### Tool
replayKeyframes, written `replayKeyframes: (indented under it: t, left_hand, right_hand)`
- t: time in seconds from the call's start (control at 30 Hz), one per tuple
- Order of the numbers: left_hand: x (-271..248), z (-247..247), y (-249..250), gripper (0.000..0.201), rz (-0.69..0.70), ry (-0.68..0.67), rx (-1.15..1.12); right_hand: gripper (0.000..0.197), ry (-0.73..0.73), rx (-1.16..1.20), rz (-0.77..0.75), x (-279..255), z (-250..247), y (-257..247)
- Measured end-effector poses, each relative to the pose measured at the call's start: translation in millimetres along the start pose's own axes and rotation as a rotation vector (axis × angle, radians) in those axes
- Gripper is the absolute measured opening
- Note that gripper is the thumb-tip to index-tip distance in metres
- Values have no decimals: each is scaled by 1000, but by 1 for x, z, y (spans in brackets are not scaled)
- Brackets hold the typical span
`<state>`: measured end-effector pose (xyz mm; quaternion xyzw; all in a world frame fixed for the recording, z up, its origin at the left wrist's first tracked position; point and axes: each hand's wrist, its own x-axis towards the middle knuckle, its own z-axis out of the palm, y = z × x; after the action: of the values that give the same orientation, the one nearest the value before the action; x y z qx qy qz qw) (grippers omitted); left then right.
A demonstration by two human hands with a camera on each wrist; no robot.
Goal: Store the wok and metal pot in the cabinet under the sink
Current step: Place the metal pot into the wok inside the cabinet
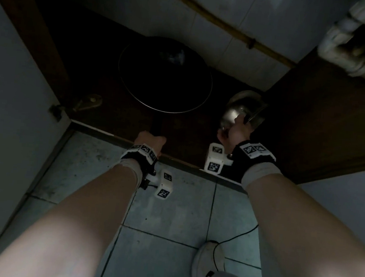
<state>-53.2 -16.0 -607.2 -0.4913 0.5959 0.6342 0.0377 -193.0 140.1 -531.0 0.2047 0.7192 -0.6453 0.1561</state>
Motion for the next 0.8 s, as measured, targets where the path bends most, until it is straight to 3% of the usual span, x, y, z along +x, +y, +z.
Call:
replayKeyframes:
  t: [0.23,0.33,0.5,0.67,0.8]
  left_hand:
    - [-2,-1,2,24,17,4,-11]
    - [-1,-2,3,24,18,6,-8]
    - [1,-5,3,23,28,25,10]
    - [2,-7,3,17,35,-3,-12]
    - [0,-4,5,32,-6,-38,-101]
  right_hand:
    - [48,53,-46,-101,7,24,-17]
    - [65,0,-217,-242,-1,34,-16]
    - [50,-153,-376,-423,-10,40,-23]
    - [53,-189,-679,-513,-20,62,-26]
    - [50,-174,-911,-589,-24,79,-17]
